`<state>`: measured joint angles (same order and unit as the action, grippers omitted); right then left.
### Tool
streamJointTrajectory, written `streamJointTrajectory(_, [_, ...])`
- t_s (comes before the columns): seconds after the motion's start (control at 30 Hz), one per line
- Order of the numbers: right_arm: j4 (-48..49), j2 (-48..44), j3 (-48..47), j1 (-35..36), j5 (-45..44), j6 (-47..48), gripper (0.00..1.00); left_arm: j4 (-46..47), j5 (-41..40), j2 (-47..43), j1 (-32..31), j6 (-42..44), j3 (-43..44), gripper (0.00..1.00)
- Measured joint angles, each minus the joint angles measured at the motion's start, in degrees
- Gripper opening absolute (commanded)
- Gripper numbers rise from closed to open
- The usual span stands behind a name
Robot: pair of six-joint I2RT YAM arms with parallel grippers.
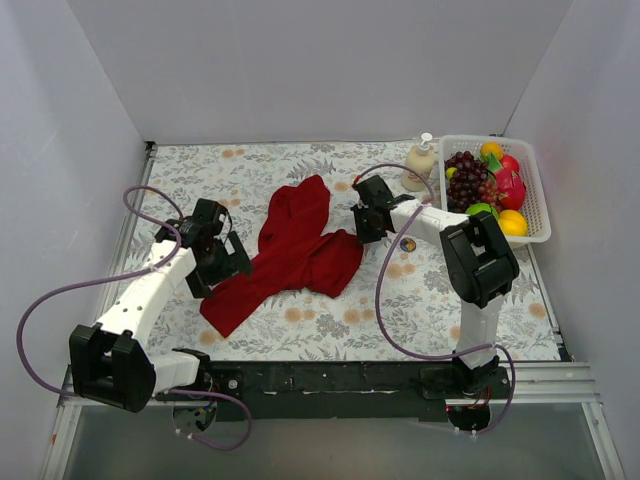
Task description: Pin the brooch onto the clothing
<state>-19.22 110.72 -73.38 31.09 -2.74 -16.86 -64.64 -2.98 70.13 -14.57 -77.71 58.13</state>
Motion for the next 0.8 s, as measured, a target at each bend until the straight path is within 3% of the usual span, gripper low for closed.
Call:
streamJointTrajectory(0.07, [1.1, 0.4, -0.2, -0.2, 0.3, -0.6, 0.01, -0.3, -0.6, 0.2, -0.3, -0.4, -0.3, 0.98])
streamJointTrajectory(0.4, [-3.3, 3.3, -11.3, -1.1, -1.9, 0.3, 0.01, -0.2, -2.5, 3.9, -4.3, -0.7, -1.2, 0.98])
streamJointTrajectory(0.8, [-2.4, -3.2, -14.6, -13.1, -3.8, 0.3, 0.01, 2.0, -4.6, 9.8, -14.2, -3.2, -1.6, 0.98])
